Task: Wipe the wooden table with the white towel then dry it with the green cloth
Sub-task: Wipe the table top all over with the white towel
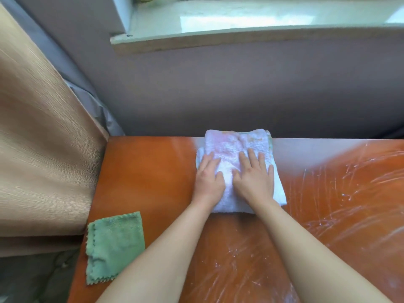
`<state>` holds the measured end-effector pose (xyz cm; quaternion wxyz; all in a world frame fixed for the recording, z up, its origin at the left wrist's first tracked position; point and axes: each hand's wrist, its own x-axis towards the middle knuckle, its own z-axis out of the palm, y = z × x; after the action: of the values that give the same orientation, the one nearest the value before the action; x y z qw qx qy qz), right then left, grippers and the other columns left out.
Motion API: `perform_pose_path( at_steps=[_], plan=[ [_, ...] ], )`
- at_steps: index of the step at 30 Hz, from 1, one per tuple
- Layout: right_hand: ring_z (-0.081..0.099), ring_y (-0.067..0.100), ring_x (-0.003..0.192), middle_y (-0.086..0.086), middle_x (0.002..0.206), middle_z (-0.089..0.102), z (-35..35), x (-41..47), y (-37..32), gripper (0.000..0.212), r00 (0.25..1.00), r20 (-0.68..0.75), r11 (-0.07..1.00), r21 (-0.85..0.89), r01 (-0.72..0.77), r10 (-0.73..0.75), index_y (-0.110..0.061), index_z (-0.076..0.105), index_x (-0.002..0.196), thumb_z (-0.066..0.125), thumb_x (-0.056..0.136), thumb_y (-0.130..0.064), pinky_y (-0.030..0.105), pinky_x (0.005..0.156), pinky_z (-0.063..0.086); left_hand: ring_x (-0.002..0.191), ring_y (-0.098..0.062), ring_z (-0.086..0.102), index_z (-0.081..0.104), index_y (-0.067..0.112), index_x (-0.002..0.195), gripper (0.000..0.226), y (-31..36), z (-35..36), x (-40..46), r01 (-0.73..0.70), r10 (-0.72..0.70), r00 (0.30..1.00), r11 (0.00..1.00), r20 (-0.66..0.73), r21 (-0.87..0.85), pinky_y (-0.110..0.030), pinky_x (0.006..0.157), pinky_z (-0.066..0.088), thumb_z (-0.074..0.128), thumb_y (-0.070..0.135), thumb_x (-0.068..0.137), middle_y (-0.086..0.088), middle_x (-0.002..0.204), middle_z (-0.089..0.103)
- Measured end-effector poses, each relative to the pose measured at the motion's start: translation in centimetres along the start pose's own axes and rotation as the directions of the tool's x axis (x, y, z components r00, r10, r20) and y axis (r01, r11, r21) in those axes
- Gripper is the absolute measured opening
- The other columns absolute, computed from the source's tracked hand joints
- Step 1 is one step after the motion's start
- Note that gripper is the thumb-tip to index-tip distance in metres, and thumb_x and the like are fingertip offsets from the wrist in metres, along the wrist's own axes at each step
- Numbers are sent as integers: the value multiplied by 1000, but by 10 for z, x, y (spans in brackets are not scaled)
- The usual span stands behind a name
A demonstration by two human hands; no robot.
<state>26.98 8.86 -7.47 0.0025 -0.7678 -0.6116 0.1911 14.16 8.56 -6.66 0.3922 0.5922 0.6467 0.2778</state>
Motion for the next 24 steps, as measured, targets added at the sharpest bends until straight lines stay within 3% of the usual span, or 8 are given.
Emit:
perform_pose_path(
  at_steps=[1, 3, 5, 8, 14, 19, 24],
  plan=[
    [-5, 28, 149, 1, 164, 3, 0, 1, -13, 65, 1000, 8, 1000, 14, -27, 27, -24, 17, 154, 35, 96, -45, 52, 118, 4, 141, -17, 24, 52, 9, 134, 44, -5, -13, 0, 27, -26, 998, 1000, -58, 14, -19, 112, 15, 46, 4, 90, -2, 151, 33],
    [-12, 36, 147, 8, 164, -5, 6, 1, -38, 76, 997, 36, 997, 13, -71, 70, -22, 7, 156, 28, 93, -61, 56, 117, -2, 140, -18, 25, 47, 14, 138, 48, -23, -43, 2, 107, -75, 985, 973, -155, 205, -22, 112, 18, 44, 6, 91, -2, 153, 30],
    [-21, 40, 145, 12, 161, -17, 13, -2, -53, 84, 995, 70, 997, -35, -66, 69, -25, -7, 155, 18, 90, -72, 59, 115, -9, 143, -19, 20, 38, 20, 145, 51, -43, -69, 5, 185, -145, 982, 881, -124, 435, -32, 115, 20, 42, 14, 94, 1, 156, 24],
    [-25, 42, 143, 10, 160, -23, 19, -6, -56, 89, 996, 85, 997, -77, 6, 1, -28, -12, 154, 13, 85, -79, 62, 113, -11, 144, -21, 17, 32, 23, 148, 50, -57, -82, 7, 136, -150, 988, 760, -32, 635, -36, 115, 22, 38, 20, 98, 1, 158, 20],
    [-20, 37, 146, 1, 163, -16, 18, -7, -37, 86, 986, 69, 983, -93, 156, -150, -37, -4, 154, 17, 84, -82, 60, 115, -6, 146, -21, 11, 28, 25, 149, 49, -40, -54, 13, 49, -121, 990, 769, 70, 637, -35, 116, 19, 33, 23, 100, 2, 159, 16],
    [-18, 27, 148, -6, 163, -13, 9, 1, -3, 80, 991, 46, 990, -57, 127, -125, -40, 1, 154, 17, 86, -79, 56, 117, -5, 145, -19, 16, 34, 23, 147, 48, -16, -28, 16, -4, -69, 992, 819, 106, 574, -32, 116, 16, 32, 28, 99, 0, 157, 23],
    [-14, 24, 149, -10, 163, -11, -16, 20, 62, 78, 999, 9, 998, -56, -34, 35, -42, 3, 154, 20, 87, -78, 54, 117, -3, 145, -17, 12, 36, 27, 145, 46, -3, -9, 13, 3, -89, 991, 773, 104, 634, -35, 115, 19, 32, 24, 99, 4, 158, 19]
  ],
)
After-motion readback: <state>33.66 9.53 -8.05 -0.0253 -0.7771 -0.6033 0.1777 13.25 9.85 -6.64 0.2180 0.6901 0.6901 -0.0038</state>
